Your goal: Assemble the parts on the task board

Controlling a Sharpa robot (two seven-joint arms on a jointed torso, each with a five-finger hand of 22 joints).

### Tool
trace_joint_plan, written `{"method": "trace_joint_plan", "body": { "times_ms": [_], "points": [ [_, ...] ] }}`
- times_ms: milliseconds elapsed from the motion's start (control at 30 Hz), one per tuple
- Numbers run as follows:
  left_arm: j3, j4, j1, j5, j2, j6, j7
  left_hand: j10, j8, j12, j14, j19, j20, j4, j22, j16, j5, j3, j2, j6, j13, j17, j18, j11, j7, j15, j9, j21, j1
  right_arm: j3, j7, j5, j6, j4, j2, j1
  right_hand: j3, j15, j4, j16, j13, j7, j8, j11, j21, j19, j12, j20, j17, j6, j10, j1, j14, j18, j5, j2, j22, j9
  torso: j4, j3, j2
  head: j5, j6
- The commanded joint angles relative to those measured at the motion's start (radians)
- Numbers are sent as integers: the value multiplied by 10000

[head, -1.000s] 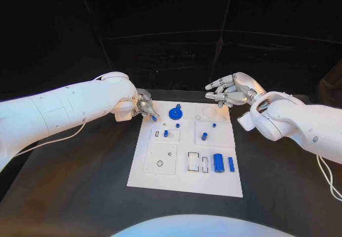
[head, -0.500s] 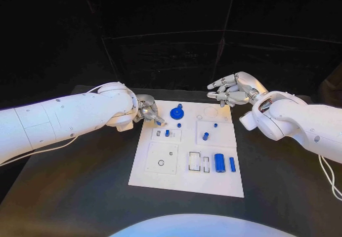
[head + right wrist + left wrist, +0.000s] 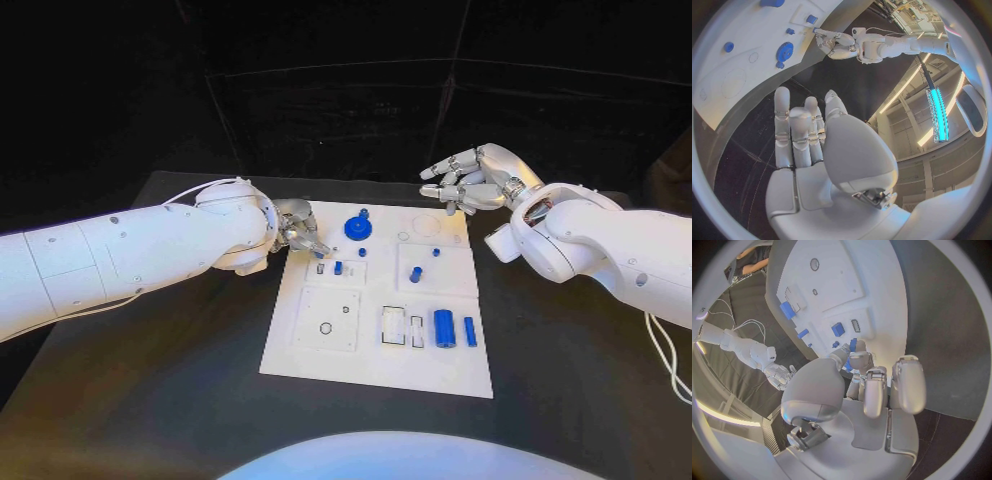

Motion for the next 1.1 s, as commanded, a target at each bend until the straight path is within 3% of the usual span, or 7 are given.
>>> {"method": "trace_joint_plan", "body": {
  "times_ms": [33, 467, 1100],
  "points": [
    [4, 69, -40, -450, -10, 221, -13, 63, 69, 33, 1054, 155, -67, -792, 15, 33, 35, 826, 44, 48, 16, 2634, 58, -27, -41, -59, 10, 66, 96, 4, 108, 19, 75, -1, 15, 17, -31, 16, -6, -34, -13, -17, 20, 16, -55, -48, 28, 36, 14, -78, -82, 7, -48, 205, 58, 62, -15, -10, -2, 6, 0, 6, -16],
    [1, 180, -194, -509, -1, 607, -110, 73, 73, 36, 1054, 150, -68, -794, -3, 33, 35, 871, 26, 51, 21, 2634, 61, -27, -41, -60, 12, 51, 76, 3, 115, 19, 95, -13, 34, 16, -31, 16, -6, -34, -13, -17, 20, 16, -55, -48, 28, 36, 14, -78, -82, 7, -48, 205, 58, 62, -15, -10, 2, 6, 0, 18, -63],
    [-5, 332, -231, -507, -88, 1065, -320, 83, 80, 40, 1054, 149, -68, -783, -9, 33, 35, 921, 12, 58, 27, 2634, 63, -26, -39, -59, 15, 43, 40, 3, 115, 19, 105, -33, 40, 16, -31, 16, -6, -34, -13, -17, 20, 16, -55, -48, 28, 36, 14, -78, -82, 7, -48, 205, 58, 62, -15, -10, -4, 3, 2, 39, -112]
  ]
}}
